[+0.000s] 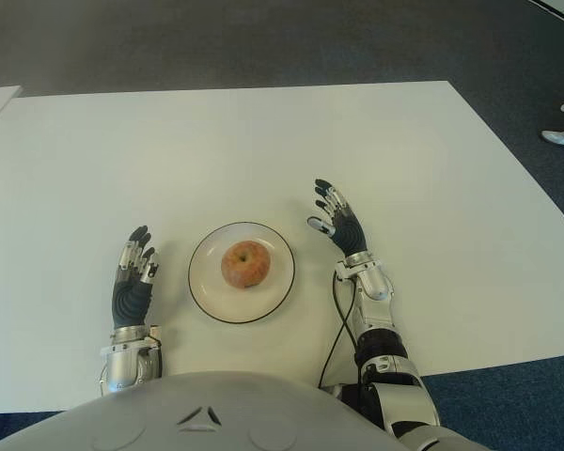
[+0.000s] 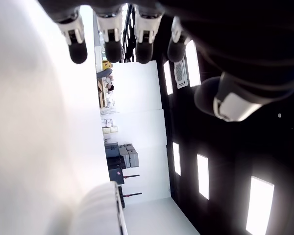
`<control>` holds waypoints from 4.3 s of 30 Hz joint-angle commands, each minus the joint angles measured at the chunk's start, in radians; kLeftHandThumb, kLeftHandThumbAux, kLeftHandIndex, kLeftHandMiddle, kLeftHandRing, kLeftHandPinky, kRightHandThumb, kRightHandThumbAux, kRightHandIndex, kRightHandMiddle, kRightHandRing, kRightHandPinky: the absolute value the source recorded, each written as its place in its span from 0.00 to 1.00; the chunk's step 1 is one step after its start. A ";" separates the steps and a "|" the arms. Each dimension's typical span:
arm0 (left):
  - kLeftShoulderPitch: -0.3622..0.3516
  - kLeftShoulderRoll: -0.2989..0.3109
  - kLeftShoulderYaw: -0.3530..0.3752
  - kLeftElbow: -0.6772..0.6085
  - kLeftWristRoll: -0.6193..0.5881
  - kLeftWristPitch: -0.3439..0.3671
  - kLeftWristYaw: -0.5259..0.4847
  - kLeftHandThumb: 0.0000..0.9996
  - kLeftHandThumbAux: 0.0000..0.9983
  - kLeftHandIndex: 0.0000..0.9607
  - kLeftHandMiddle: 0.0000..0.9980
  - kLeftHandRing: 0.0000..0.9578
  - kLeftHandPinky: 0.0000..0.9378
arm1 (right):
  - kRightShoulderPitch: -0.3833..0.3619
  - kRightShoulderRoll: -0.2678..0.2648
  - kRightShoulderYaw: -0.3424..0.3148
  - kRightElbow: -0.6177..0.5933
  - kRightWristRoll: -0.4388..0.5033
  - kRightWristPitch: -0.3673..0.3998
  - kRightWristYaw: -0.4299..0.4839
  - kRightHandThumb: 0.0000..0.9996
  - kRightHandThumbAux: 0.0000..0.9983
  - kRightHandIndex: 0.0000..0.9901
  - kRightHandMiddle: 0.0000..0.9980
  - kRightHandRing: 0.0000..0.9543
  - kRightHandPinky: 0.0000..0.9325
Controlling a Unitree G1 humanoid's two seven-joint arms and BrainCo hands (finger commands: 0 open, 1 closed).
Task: Put the apples into the plate.
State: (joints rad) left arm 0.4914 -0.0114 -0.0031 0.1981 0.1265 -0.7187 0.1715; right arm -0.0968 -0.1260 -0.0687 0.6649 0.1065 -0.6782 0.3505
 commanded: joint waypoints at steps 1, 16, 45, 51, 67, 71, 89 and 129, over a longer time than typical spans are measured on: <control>-0.017 0.022 0.010 0.081 0.042 -0.044 0.009 0.06 0.45 0.00 0.00 0.00 0.04 | 0.138 0.105 0.038 -0.018 -0.028 0.033 -0.076 0.14 0.56 0.04 0.03 0.01 0.03; -0.083 -0.006 0.022 0.173 0.014 -0.040 0.025 0.10 0.52 0.01 0.00 0.00 0.04 | 0.261 0.230 0.063 -0.212 -0.086 0.103 -0.290 0.09 0.53 0.00 0.00 0.00 0.00; -0.100 -0.017 0.020 0.177 0.012 -0.028 0.058 0.09 0.44 0.02 0.00 0.00 0.04 | 0.344 0.205 0.151 -0.407 -0.080 0.270 -0.344 0.11 0.56 0.00 0.00 0.00 0.00; -0.089 -0.018 0.019 0.156 0.009 -0.014 0.053 0.09 0.45 0.02 0.00 0.00 0.05 | 0.351 0.200 0.158 -0.420 -0.081 0.275 -0.343 0.11 0.57 0.00 0.00 0.00 0.00; -0.069 -0.011 0.010 0.118 -0.030 0.060 0.008 0.05 0.47 0.01 0.00 0.00 0.03 | 0.347 0.182 0.152 -0.397 -0.086 0.257 -0.345 0.10 0.59 0.00 0.00 0.00 0.00; -0.071 -0.009 0.009 0.116 -0.026 0.068 0.008 0.05 0.47 0.00 0.00 0.00 0.04 | 0.339 0.180 0.147 -0.378 -0.091 0.241 -0.349 0.09 0.58 0.00 0.00 0.00 0.00; -0.094 0.007 -0.002 0.118 0.075 0.074 0.058 0.06 0.50 0.04 0.03 0.02 0.04 | 0.309 0.164 0.138 -0.297 -0.109 0.137 -0.332 0.09 0.57 0.00 0.00 0.00 0.00; -0.149 0.035 -0.003 0.166 0.051 0.196 0.041 0.00 0.48 0.03 0.03 0.01 0.00 | 0.352 0.182 0.156 -0.377 -0.124 0.182 -0.343 0.11 0.53 0.00 0.00 0.00 0.00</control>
State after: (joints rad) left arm 0.4504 0.0002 -0.0209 0.2210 0.1750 -0.6458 0.2374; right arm 0.2222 0.0468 0.0886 0.2675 -0.0166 -0.5362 0.0113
